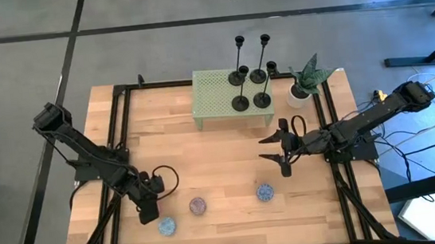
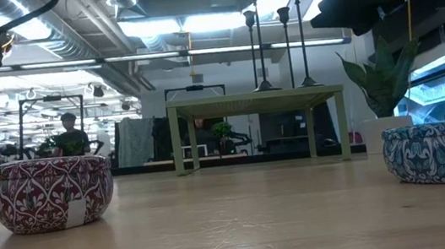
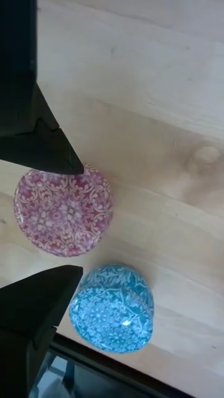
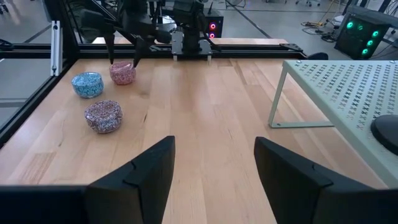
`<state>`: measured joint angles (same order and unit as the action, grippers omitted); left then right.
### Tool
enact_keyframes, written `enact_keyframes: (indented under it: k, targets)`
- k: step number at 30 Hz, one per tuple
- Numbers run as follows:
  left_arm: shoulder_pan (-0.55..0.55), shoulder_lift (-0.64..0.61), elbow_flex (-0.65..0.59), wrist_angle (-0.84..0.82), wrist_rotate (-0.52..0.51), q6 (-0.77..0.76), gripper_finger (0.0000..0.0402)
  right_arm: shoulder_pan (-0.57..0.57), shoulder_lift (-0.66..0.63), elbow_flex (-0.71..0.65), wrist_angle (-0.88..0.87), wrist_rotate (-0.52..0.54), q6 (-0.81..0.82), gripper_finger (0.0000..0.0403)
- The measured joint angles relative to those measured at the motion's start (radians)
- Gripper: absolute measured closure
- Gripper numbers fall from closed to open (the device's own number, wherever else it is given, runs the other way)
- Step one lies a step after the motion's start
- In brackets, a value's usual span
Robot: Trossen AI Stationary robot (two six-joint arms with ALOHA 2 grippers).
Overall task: Pick & Place candle stick holders
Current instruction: Put the orange scented candle on the shelf
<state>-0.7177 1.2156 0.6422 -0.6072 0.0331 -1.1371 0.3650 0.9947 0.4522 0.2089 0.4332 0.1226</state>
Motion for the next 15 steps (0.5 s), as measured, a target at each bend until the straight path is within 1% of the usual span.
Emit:
enact_keyframes:
  k: [3,8,15]
  targets:
    - [0.000,0.000,0.000,0.000,0.005,-0.001,0.0153,0.000,0.000,0.000,0.000,0.000,0.000,0.0178]
    - [0.000,0.000,0.000,0.005,0.049,-0.001,0.0153,0.000,0.000,0.000,0.000,0.000,0.000,0.0178]
    - [-0.003,0.000,0.000,-0.008,0.044,-0.002,0.0152,0.000,0.000,0.000,0.000,0.000,0.000,0.0178]
